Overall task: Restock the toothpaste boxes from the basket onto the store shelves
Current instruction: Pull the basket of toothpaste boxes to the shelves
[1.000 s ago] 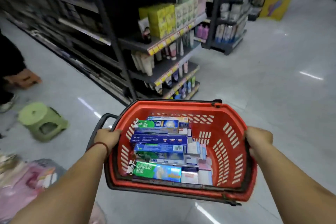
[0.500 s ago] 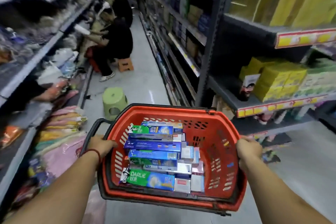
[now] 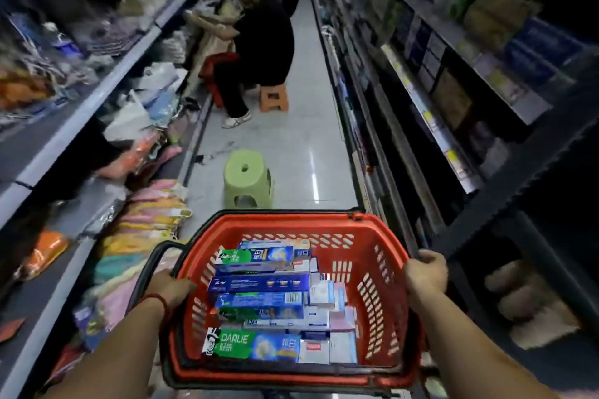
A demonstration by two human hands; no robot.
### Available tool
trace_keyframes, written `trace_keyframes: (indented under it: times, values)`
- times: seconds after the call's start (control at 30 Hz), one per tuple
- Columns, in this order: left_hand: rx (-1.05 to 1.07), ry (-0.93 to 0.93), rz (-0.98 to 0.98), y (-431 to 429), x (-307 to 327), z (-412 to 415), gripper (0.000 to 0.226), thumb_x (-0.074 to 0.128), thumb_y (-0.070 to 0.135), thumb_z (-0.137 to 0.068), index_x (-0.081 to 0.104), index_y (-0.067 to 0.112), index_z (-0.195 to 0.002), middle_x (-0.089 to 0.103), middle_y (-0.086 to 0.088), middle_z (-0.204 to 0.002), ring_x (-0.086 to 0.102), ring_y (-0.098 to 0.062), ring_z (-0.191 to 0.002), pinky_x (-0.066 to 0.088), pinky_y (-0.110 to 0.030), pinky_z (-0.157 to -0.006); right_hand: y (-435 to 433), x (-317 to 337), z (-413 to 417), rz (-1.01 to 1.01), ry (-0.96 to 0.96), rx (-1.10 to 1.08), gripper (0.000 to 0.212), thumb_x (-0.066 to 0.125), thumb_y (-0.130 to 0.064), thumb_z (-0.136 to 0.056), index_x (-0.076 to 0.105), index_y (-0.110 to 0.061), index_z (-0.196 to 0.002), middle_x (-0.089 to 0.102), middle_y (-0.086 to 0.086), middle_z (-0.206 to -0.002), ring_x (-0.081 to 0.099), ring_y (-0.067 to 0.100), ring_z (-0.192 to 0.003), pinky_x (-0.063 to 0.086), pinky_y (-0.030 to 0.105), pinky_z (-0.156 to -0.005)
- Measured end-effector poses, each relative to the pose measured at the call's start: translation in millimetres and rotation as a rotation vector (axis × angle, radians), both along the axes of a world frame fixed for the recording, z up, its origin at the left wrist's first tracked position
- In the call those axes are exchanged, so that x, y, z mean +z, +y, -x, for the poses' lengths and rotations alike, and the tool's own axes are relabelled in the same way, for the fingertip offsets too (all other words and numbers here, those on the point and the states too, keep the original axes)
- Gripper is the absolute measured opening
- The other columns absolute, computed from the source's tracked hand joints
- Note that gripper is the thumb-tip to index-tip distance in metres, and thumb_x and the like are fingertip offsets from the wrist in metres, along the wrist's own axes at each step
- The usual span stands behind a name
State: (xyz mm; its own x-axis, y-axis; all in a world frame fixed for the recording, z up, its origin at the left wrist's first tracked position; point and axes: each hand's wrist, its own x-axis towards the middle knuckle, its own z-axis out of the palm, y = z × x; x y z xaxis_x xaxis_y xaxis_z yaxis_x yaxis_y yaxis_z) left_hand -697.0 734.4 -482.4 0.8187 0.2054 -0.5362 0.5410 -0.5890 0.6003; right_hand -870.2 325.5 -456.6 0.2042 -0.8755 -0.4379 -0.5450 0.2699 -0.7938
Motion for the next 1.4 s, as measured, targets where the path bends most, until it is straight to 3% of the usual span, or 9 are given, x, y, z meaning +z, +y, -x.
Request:
trace_keyframes:
  times: [0.37, 0.53, 0.67, 0.77, 0.83, 0.97, 1.17, 1.3, 1.4]
  values:
    - [-0.016, 0.006, 0.015, -64.5, -15.6, -265.3, 0.041, 0.076, 0.011, -0.057, 0.071, 0.005, -0.098, 0.074, -0.017, -0.084, 0.072, -0.034, -0.072, 0.062, -0.049, -0.075, -76.2, -13.0, -253.9, 0.023, -0.018, -0.021, 0.030, 0.053, -0.001, -0.086, 0.061, -0.011, -0.114, 0.065, 0.015, -0.105, 0.056, 0.029, -0.084, 0.046, 0.034, -0.080]
    - [0.051, 0.011, 0.003, -109.8, -22.7, -364.4, 0.047, 0.071, 0.011, -0.049, 0.071, 0.006, -0.095, 0.074, -0.018, -0.083, 0.071, -0.035, -0.073, 0.062, -0.048, -0.074, -132.5, -17.1, -384.2, -0.010, -0.034, -0.007, 0.026, 0.053, 0.000, -0.086, 0.062, -0.011, -0.108, 0.061, 0.008, -0.093, 0.057, 0.028, -0.083, 0.046, 0.033, -0.081]
    - [0.031, 0.030, -0.029, -150.5, -18.8, -452.2, 0.049, 0.066, 0.014, -0.042, 0.070, 0.007, -0.091, 0.074, -0.018, -0.079, 0.072, -0.036, -0.070, 0.062, -0.050, -0.072, -165.8, -20.6, -465.6, -0.081, -0.039, -0.068, 0.023, 0.052, -0.002, -0.080, 0.060, -0.011, -0.100, 0.056, 0.004, -0.077, 0.054, 0.022, -0.064, 0.042, 0.031, -0.072]
    - [-0.042, 0.042, -0.040, -188.3, -5.7, -515.8, 0.029, 0.074, 0.004, -0.063, 0.071, 0.004, -0.091, 0.072, -0.020, -0.079, 0.070, -0.035, -0.069, 0.059, -0.040, -0.067, -190.5, -34.3, -515.7, -0.082, -0.046, -0.117, 0.035, 0.047, -0.013, -0.061, 0.061, -0.013, -0.094, 0.053, 0.003, -0.070, 0.054, 0.027, -0.066, 0.045, 0.034, -0.067]
    - [-0.072, 0.060, -0.041, -212.2, -7.4, -565.1, 0.018, 0.070, 0.003, -0.075, 0.071, 0.001, -0.093, 0.072, -0.020, -0.080, 0.070, -0.034, -0.072, 0.058, -0.039, -0.067, -199.4, -35.1, -544.5, -0.108, -0.070, -0.194, 0.024, 0.053, -0.005, -0.075, 0.058, -0.013, -0.097, 0.052, 0.001, -0.073, 0.054, 0.024, -0.066, 0.046, 0.034, -0.073]
    - [-0.236, 0.085, -0.041, -270.0, -24.9, -673.6, 0.033, 0.065, 0.027, -0.073, 0.073, 0.000, -0.090, 0.074, -0.020, -0.085, 0.070, -0.036, -0.079, 0.059, -0.048, -0.081, -211.5, -47.6, -582.7, -0.124, -0.099, -0.422, 0.025, 0.053, 0.003, -0.086, 0.058, -0.012, -0.105, 0.054, 0.002, -0.080, 0.055, 0.025, -0.076, 0.051, 0.037, -0.084]
    - [-0.656, 0.065, -0.087, -394.1, -43.7, -804.6, 0.063, 0.041, 0.056, -0.100, 0.071, 0.000, -0.100, 0.067, -0.017, -0.104, 0.064, -0.034, -0.101, 0.048, -0.040, -0.094, -198.0, -81.9, -585.5, -0.181, -0.056, -0.816, 0.023, 0.058, -0.003, -0.084, 0.063, -0.016, -0.102, 0.066, 0.009, -0.093, 0.059, 0.026, -0.078, 0.050, 0.032, -0.081]
    - [-0.801, 0.069, -0.187, -477.9, -64.7, -865.4, 0.076, 0.042, 0.070, -0.089, 0.072, 0.002, -0.105, 0.071, -0.016, -0.110, 0.066, -0.035, -0.099, 0.051, -0.045, -0.097, -197.8, -101.8, -587.6, -0.237, -0.052, -1.032, 0.029, 0.056, -0.015, -0.076, 0.070, -0.013, -0.101, 0.074, 0.013, -0.094, 0.068, 0.028, -0.074, 0.062, 0.040, -0.075]
    - [-0.948, 0.022, -0.214, -542.5, -61.6, -872.3, 0.055, 0.045, 0.056, -0.099, 0.072, 0.008, -0.095, 0.068, -0.018, -0.109, 0.064, -0.035, -0.099, 0.050, -0.045, -0.095, -215.0, -93.3, -598.5, -0.245, -0.092, -1.148, 0.020, 0.055, -0.006, -0.089, 0.068, -0.015, -0.102, 0.066, 0.009, -0.091, 0.055, 0.012, -0.063, 0.048, 0.027, -0.068]
